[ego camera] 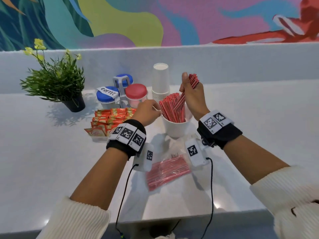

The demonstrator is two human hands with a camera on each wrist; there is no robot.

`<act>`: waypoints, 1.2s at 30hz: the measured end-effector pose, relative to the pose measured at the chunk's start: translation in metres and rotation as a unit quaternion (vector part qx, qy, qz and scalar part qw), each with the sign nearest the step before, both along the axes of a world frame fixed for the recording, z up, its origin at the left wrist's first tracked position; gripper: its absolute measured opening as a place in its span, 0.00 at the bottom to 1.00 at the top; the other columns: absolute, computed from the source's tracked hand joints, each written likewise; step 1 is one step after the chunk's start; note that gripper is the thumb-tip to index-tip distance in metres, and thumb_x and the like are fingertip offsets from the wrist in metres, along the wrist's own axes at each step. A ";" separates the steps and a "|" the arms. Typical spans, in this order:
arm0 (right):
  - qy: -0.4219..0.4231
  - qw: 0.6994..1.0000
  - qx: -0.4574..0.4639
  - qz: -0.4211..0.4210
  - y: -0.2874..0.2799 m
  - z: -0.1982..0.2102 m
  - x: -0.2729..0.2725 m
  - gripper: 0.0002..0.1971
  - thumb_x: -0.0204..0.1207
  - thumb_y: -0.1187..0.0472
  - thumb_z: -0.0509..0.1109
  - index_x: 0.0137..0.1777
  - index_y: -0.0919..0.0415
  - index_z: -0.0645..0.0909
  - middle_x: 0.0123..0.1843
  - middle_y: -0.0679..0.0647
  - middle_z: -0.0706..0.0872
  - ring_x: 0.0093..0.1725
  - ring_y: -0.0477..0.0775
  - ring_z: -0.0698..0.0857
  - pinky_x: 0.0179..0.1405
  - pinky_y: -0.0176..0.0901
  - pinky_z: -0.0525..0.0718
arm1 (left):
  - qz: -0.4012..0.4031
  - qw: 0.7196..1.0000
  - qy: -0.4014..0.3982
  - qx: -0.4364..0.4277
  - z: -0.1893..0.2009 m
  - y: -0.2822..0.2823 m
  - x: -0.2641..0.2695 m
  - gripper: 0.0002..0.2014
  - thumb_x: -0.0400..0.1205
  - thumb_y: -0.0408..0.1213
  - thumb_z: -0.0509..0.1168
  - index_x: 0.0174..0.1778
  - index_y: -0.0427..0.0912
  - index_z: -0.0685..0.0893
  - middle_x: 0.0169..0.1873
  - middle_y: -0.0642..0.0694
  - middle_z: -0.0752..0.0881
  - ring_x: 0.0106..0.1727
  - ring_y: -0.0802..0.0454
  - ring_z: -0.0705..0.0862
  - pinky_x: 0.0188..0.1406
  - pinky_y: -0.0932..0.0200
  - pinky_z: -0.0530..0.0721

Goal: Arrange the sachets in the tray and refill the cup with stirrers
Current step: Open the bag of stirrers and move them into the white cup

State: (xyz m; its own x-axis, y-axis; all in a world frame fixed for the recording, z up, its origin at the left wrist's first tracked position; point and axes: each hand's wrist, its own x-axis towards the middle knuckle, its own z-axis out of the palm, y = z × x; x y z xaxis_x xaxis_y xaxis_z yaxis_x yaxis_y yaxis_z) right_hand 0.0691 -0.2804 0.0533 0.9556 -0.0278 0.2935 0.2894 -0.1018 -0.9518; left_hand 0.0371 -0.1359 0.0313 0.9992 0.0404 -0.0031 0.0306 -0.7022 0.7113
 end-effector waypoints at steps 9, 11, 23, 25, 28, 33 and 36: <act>0.027 0.958 -0.277 0.064 0.019 -0.040 0.007 0.18 0.82 0.49 0.60 0.34 0.56 0.78 0.32 0.49 0.81 0.33 0.48 0.79 0.40 0.40 0.76 | 0.041 0.992 -0.019 -0.114 -0.011 -0.001 0.021 0.11 0.79 0.23 0.61 0.55 0.28 0.84 0.49 0.29 0.88 0.51 0.37 0.88 0.52 0.56 0.84; 0.033 0.938 -0.340 0.058 0.017 -0.047 0.009 0.20 0.82 0.51 0.60 0.26 0.52 0.69 0.26 0.44 0.73 0.27 0.41 0.71 0.28 0.27 0.68 | 0.043 0.991 -0.013 -0.129 -0.011 -0.001 0.024 0.12 0.80 0.23 0.61 0.57 0.28 0.84 0.51 0.30 0.87 0.54 0.39 0.87 0.56 0.55 0.83; 0.006 0.927 -0.371 0.053 0.020 -0.060 0.015 0.14 0.79 0.58 0.66 0.50 0.71 0.82 0.45 0.63 0.86 0.41 0.56 0.79 0.40 0.38 0.68 | 0.063 0.966 -0.020 -0.250 -0.015 -0.007 0.039 0.14 0.82 0.25 0.54 0.58 0.30 0.82 0.54 0.32 0.86 0.52 0.45 0.84 0.61 0.51 0.82; 0.023 0.912 -0.401 0.080 0.020 -0.059 0.015 0.13 0.79 0.61 0.65 0.49 0.73 0.82 0.46 0.66 0.86 0.42 0.58 0.79 0.39 0.35 0.64 | 0.064 0.964 -0.021 -0.257 -0.015 -0.008 0.040 0.14 0.83 0.25 0.53 0.58 0.30 0.81 0.55 0.32 0.86 0.52 0.47 0.83 0.56 0.56 0.81; 0.036 0.909 -0.410 0.069 0.021 -0.058 0.015 0.14 0.79 0.59 0.65 0.48 0.72 0.83 0.46 0.66 0.87 0.48 0.63 0.84 0.43 0.39 0.70 | 0.064 0.962 -0.022 -0.265 -0.016 -0.007 0.040 0.14 0.84 0.26 0.52 0.60 0.29 0.80 0.52 0.36 0.85 0.51 0.49 0.82 0.48 0.65 0.80; 0.065 0.906 -0.416 0.039 0.016 -0.056 0.021 0.09 0.71 0.54 0.74 0.36 0.56 0.79 0.32 0.47 0.79 0.38 0.53 0.79 0.40 0.45 0.74 | 0.058 0.961 -0.032 -0.267 -0.017 -0.006 0.042 0.12 0.85 0.30 0.52 0.55 0.37 0.81 0.48 0.41 0.83 0.50 0.48 0.81 0.54 0.56 0.81; 0.078 0.943 -0.322 0.040 0.013 -0.053 0.024 0.10 0.64 0.60 0.80 0.42 0.59 0.82 0.36 0.50 0.82 0.40 0.53 0.82 0.49 0.51 0.83 | 0.050 0.965 -0.031 -0.255 -0.021 -0.008 0.043 0.10 0.83 0.41 0.54 0.43 0.43 0.79 0.43 0.39 0.82 0.48 0.46 0.81 0.61 0.40 0.80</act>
